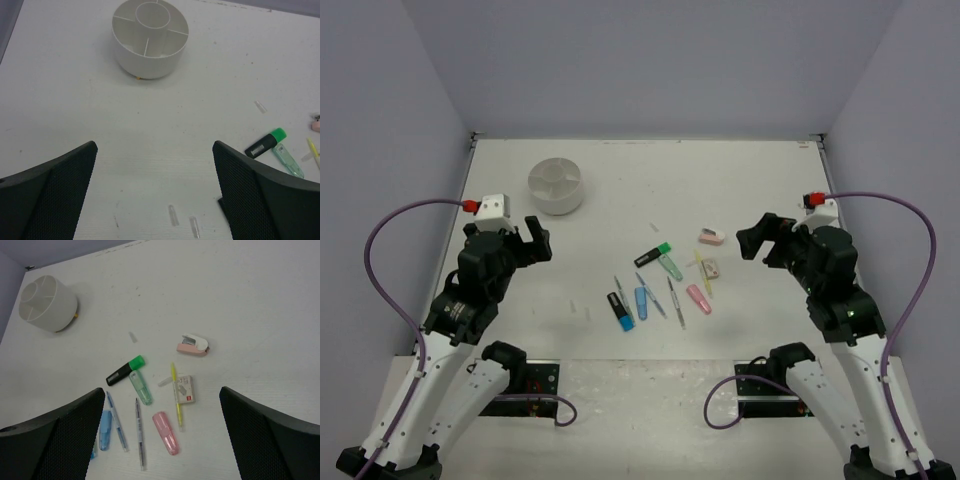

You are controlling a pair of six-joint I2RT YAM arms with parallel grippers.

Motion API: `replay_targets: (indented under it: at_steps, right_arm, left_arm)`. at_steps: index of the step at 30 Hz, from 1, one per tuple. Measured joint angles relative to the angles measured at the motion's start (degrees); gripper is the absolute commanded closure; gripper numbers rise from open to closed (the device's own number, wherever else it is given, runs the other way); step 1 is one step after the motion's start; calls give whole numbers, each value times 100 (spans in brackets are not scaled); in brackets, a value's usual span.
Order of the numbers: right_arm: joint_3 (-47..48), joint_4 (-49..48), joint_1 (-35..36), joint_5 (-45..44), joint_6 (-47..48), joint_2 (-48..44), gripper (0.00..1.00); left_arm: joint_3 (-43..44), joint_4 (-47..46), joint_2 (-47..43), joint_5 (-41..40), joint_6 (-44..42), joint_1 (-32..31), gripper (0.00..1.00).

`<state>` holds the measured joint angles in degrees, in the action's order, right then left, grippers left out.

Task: Sort the stationery into containers
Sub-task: Pick up the pen from the center of the board.

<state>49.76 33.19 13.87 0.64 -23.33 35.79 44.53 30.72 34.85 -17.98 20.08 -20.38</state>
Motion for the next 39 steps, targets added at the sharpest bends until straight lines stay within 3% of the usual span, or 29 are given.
replay_targets:
  at_steps: [11,15,18,20,22,24,25,39]
  right_arm:
    - [2,-150,29,492,23,68,1]
    - [174,-106,729,280,17,903,1]
    - [481,-80,1593,-66,20,2175,12]
    - [551,-59,1959,-201,13,2890,29]
    - [551,14,2127,-336,-5,3405,55]
    - [551,71,2216,-458,-7,3771,59]
    - [551,67,2232,-517,-14,3881,67]
    - [558,68,2224,-1198,-43,5046,72]
  left_arm:
    - [0,-19,8,71,-2,0,0]
    - [0,-28,71,132,-14,0,0]
    - [0,-32,151,190,-15,0,0]
    - [-1,-36,185,227,-16,0,0]
    - [-5,-42,206,256,-17,0,0]
    - [-7,-52,215,284,-17,0,0]
    - [-7,-66,220,296,-17,0,0]
    - [-7,-111,264,412,-20,0,0]
